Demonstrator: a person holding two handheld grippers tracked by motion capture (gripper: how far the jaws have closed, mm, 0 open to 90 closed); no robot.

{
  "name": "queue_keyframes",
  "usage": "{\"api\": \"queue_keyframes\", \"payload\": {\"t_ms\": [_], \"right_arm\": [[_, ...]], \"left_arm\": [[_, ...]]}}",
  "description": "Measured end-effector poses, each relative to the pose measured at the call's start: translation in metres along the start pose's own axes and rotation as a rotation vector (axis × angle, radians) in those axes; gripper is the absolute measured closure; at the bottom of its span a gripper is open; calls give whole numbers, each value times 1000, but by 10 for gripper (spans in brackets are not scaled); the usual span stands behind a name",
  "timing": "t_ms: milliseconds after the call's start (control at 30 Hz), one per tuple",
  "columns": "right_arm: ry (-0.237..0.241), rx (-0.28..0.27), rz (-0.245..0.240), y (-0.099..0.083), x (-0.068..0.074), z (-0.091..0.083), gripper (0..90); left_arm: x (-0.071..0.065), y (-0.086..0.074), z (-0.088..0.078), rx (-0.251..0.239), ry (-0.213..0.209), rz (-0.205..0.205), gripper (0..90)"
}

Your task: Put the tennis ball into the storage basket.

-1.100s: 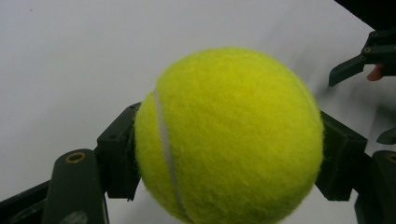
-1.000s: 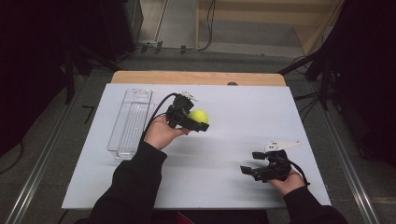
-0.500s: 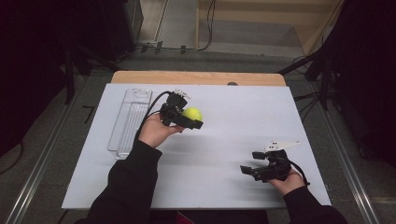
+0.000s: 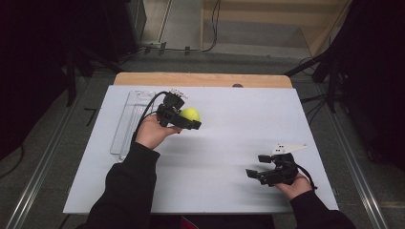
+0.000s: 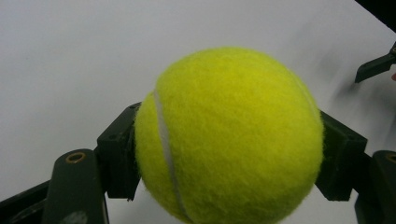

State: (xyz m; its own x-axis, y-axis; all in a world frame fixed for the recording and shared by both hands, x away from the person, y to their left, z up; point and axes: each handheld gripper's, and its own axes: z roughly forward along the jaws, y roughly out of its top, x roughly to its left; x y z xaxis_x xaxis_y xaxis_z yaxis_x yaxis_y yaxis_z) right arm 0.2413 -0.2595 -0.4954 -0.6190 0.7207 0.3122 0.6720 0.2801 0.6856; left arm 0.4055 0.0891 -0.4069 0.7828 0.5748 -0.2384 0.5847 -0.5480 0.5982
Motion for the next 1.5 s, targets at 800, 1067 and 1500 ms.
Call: {"api": "queue_keyframes", "payload": {"t_ms": [800,1067,1500], "right_arm": [[-4,-2,-1,0,0,0,137],[-4,-1,0,0,0,0,137],[-5,-2,0,0,0,0,138]], "left_arm": [[21,-7,-24,-39,44,-47,255],[28,-10,-31,-38,71,-60,255],[43,-17,-40,-49,99,-99,255]]}}
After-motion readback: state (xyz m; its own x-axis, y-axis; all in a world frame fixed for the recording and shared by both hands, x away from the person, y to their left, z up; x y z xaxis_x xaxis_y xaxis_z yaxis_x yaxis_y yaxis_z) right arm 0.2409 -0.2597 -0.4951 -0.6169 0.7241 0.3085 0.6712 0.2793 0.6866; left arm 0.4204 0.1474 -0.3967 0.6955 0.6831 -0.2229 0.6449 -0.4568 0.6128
